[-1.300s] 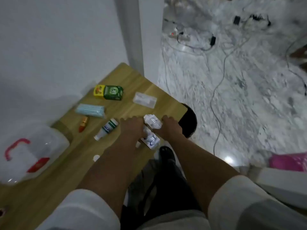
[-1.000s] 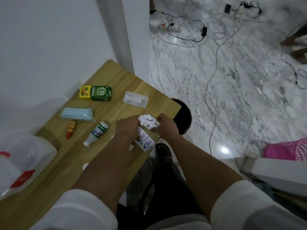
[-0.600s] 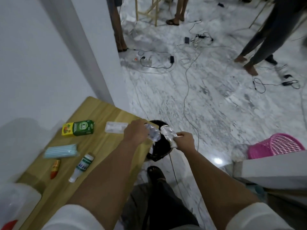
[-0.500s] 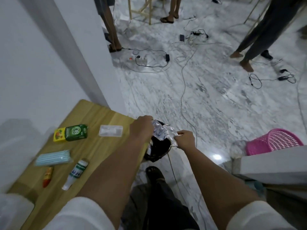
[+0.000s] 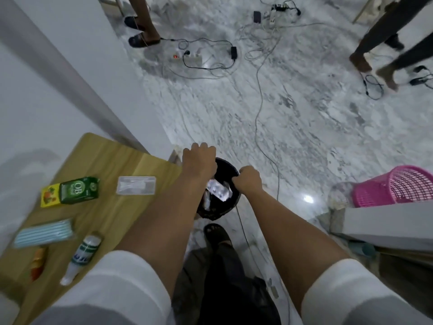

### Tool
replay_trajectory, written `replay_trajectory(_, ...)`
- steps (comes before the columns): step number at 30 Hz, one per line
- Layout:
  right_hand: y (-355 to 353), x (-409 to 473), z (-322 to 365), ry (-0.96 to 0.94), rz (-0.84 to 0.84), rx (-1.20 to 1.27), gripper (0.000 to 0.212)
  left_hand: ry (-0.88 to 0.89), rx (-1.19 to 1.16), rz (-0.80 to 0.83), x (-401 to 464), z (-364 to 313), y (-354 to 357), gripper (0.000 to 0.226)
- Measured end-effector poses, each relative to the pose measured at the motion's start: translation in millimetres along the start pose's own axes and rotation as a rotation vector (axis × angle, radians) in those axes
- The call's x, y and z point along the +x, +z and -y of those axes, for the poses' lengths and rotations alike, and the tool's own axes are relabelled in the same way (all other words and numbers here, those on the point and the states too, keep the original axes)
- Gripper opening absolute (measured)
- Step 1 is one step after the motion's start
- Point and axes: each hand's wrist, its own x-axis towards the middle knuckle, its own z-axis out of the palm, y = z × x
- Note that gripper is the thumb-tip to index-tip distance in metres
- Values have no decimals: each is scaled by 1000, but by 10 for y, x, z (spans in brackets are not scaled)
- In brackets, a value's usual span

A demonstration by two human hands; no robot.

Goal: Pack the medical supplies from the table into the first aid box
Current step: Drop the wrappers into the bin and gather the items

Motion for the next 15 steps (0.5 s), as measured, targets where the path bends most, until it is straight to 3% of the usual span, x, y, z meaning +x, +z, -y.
replay_trajectory(2,-8,-165,131,-53,-3,-23,14,-39,-30,-15,-210,200,-155,35)
replay_trajectory(4,-1,-404,343,-180,16,-39,30,-104,-50,-40,-500,475,-334,40)
replay_trajectory(9,270,-1317,1211,-571,65,-167,40,-329,-106,-171,-1609,1363,-793,42)
replay_trajectory(15,1232,-2735,2160,-965,157,-240,30,-763,-273,-350,-3539,2541,-819,48)
